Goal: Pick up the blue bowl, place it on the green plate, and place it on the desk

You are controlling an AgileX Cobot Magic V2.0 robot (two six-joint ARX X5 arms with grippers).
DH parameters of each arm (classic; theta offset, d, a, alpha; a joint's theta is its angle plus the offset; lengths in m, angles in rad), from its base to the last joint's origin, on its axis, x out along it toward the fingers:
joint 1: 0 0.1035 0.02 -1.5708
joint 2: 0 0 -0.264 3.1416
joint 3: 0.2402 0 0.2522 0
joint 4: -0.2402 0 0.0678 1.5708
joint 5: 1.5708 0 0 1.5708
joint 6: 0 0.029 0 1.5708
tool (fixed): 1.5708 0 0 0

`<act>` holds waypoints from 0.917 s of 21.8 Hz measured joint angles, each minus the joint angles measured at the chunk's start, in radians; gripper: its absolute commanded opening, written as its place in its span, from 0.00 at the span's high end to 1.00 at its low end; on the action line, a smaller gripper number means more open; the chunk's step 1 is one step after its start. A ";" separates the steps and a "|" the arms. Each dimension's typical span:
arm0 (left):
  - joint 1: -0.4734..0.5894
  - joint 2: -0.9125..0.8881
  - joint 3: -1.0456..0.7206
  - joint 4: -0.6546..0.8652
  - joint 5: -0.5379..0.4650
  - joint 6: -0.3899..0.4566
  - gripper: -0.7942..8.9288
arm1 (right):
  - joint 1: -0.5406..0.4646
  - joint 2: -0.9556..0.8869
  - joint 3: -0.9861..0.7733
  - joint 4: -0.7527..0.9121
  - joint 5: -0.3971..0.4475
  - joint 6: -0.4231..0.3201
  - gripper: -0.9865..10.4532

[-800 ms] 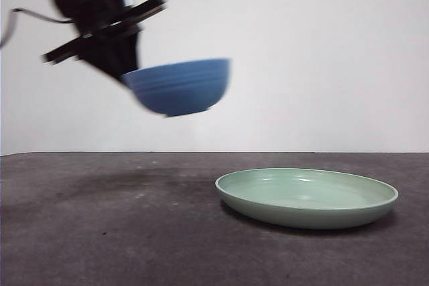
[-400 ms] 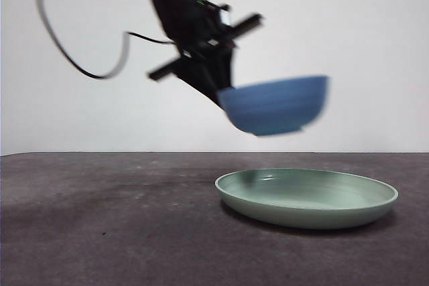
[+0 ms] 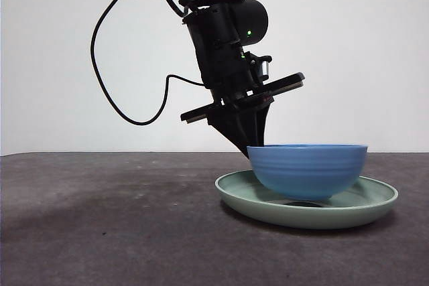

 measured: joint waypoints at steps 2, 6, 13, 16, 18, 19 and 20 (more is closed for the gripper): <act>0.000 0.000 0.000 0.000 0.000 0.002 0.90 | 0.000 0.000 0.000 0.004 0.000 0.000 0.41; -0.001 0.000 0.000 0.000 0.000 0.004 0.88 | 0.000 0.000 0.000 0.005 0.000 0.000 0.41; -0.005 0.001 0.033 -0.053 0.000 0.004 0.36 | 0.000 0.000 0.000 0.005 0.000 0.000 0.41; -0.005 0.001 0.144 -0.165 0.000 0.010 0.36 | 0.000 0.000 0.000 0.005 0.000 0.000 0.41; -0.005 -0.002 0.217 -0.232 0.000 0.032 0.36 | 0.000 0.000 0.000 0.000 0.000 0.006 0.41; -0.005 -0.012 0.236 -0.252 0.000 0.043 0.36 | 0.000 0.000 0.000 -0.006 0.000 0.009 0.41; -0.005 -0.032 0.238 -0.259 0.000 0.058 0.36 | 0.000 0.000 0.000 -0.009 0.000 0.013 0.41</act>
